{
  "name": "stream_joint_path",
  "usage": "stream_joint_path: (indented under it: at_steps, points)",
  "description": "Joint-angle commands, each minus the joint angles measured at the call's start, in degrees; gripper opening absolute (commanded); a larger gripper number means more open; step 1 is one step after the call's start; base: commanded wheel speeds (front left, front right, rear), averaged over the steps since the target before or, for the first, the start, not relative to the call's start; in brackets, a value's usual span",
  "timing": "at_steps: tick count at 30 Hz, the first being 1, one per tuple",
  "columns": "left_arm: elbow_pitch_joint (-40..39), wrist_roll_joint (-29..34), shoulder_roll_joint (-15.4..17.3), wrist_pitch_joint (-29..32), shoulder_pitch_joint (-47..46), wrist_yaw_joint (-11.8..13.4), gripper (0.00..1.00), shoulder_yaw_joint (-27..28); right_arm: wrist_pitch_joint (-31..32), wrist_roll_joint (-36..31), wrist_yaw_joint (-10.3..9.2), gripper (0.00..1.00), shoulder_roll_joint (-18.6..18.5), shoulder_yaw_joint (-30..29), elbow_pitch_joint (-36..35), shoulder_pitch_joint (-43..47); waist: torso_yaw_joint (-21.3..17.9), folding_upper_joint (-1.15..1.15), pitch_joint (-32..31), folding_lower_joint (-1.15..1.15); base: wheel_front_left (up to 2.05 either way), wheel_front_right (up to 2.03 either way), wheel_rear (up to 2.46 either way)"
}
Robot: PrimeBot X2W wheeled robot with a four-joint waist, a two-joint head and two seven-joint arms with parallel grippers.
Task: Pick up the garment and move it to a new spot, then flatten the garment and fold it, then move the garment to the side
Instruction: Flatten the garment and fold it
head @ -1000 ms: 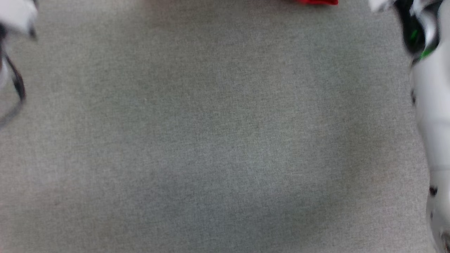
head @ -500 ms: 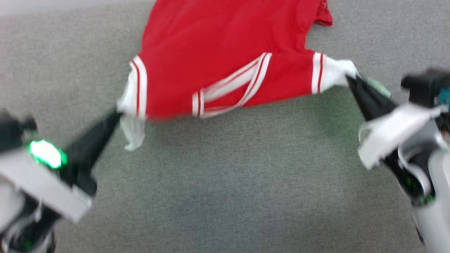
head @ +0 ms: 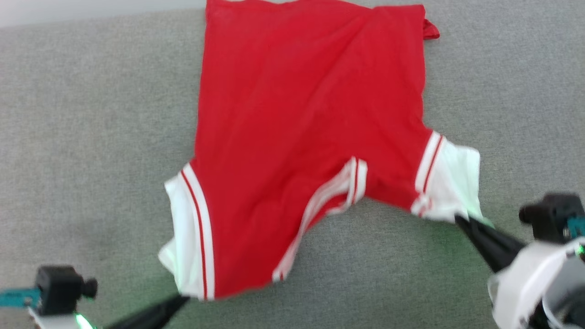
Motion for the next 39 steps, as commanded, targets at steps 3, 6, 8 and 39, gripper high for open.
stream_joint_path:
  at_steps: [3, 6, 8, 39]
  points:
    - [-3.09, -1.41, 1.87, 2.40, 1.59, 0.00, 0.00, -2.79, 4.22, 2.09, -0.06, 0.00, -1.24, -2.12, -4.25, 6.15, 0.30, 0.00, 0.06, 0.00, 0.00, 0.00, 0.00]
    - [-4.99, -2.08, 3.03, 3.59, 1.78, 0.00, 0.00, -4.17, 7.11, 3.11, -0.06, 0.00, -1.96, -3.29, -6.71, 10.09, 0.31, 0.00, 0.05, 0.00, 0.00, 0.00, 0.00]
    - [-5.34, -2.03, 3.33, 3.65, 1.67, 0.00, 0.00, -4.41, 7.95, 3.55, -0.06, 0.00, -2.09, -3.66, -7.36, 11.31, 0.31, 0.00, 0.05, 0.00, 0.00, 0.00, 0.00]
    - [12.82, 0.79, -7.76, 5.05, -8.15, 0.08, 0.00, -12.23, 1.71, -1.06, -0.14, 0.00, -3.21, 6.85, 12.21, 6.83, -0.68, 0.00, 3.23, 0.00, 0.00, 0.00, 0.00]
